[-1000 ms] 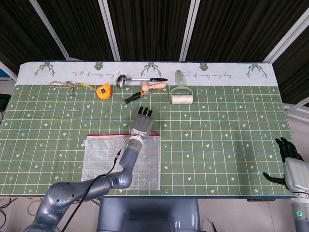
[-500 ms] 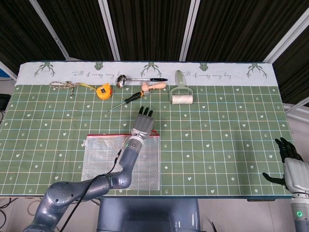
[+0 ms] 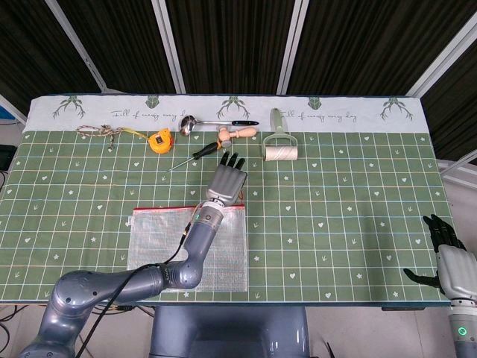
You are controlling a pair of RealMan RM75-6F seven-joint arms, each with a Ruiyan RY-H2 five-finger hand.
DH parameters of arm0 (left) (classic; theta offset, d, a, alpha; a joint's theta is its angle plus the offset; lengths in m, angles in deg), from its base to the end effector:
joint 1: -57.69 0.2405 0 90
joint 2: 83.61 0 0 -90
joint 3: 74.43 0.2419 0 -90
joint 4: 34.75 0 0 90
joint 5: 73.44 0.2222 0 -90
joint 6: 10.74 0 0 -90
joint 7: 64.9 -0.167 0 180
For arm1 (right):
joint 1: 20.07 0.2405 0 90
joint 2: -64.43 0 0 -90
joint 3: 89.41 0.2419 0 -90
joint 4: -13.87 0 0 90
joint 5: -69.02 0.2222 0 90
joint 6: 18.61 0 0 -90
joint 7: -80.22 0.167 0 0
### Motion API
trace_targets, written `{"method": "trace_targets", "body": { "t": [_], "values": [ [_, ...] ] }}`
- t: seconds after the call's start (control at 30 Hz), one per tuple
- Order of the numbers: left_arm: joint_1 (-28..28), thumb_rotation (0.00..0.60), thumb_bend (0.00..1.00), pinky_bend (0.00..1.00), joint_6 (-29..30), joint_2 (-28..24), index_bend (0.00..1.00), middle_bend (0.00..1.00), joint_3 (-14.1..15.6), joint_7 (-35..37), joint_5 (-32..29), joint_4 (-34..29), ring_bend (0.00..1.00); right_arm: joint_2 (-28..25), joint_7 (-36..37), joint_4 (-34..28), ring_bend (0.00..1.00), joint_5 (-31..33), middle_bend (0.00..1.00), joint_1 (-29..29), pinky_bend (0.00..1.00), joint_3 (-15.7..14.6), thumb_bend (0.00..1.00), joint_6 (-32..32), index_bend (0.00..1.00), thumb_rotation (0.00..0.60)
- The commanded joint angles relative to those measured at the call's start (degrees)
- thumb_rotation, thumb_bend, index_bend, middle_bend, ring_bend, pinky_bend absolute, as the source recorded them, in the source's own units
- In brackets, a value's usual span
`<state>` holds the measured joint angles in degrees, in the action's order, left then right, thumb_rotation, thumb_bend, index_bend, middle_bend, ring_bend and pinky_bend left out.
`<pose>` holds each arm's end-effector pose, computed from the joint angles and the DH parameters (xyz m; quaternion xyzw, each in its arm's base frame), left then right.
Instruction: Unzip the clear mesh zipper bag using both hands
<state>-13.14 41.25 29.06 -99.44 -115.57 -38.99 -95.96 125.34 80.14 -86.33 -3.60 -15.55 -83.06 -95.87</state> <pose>0.0298 0.4193 -0.1152 -0.7617 -0.3075 -0.3275 0.4669 -0.3166 -0.2093 0.1452 0.5217 -0.4892 0.3541 0.6026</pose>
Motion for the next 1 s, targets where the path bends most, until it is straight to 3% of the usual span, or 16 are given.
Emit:
{"method": "trace_targets", "body": {
  "t": [0.03,0.13,0.23,0.3,0.53,0.73,1.0],
  "values": [
    [-0.65,0.6,0.46,0.0,1.08,-2.06,0.6,0.15,-1.22,-0.49,-0.47,-2.79,0.0,-0.69,0.92,-1.48,0.0,1.03,0.0,0.04,0.21,0.4,0.21,0.57,0.0,0.6],
    [-1.08,0.6,0.46,0.0,1.69,-3.74,0.6,0.15,-1.74,-0.79,-0.86,-5.41,0.0,-1.61,1.4,-3.5,0.0,2.22,0.0,0.33,0.22,1.06,0.24,1.14,0.0,0.6],
    [-1.42,0.6,0.46,0.0,2.09,-5.08,0.6,0.15,-2.15,-0.76,-0.91,-7.53,0.0,-2.32,2.95,-6.46,0.02,4.64,0.03,0.92,0.25,2.26,0.28,2.46,0.08,0.6],
    [-1.62,0.6,0.46,0.0,2.39,-6.12,0.6,0.15,-2.41,-0.7,-1.27,-9.22,0.0,-3.42,4.86,-10.04,0.04,8.52,0.06,1.99,0.26,3.83,0.3,5.09,0.15,0.6],
    [-2.14,0.6,0.46,0.0,3.79,-8.54,0.6,0.15,-2.68,0.07,-2.02,-13.62,0.0,-5.95,5.46,-17.98,0.06,22.88,0.09,9.27,0.27,10.68,0.32,13.11,0.24,0.6],
    [-2.24,0.6,0.46,0.0,4.79,-9.98,0.6,0.15,-2.72,0.87,-1.89,-16.26,0.0,-4.12,3.55,-19.42,0.06,33.44,0.09,16.09,0.27,15.03,0.32,16.33,0.25,0.6],
    [-2.89,0.6,0.46,0.0,6.39,-11.76,0.6,0.15,-2.59,0.47,-3.63,-19.69,0.0,2.69,-0.29,-16.33,0.06,53.71,0.09,28.15,0.27,18.87,0.33,17.92,0.29,0.6]
  ]
}}
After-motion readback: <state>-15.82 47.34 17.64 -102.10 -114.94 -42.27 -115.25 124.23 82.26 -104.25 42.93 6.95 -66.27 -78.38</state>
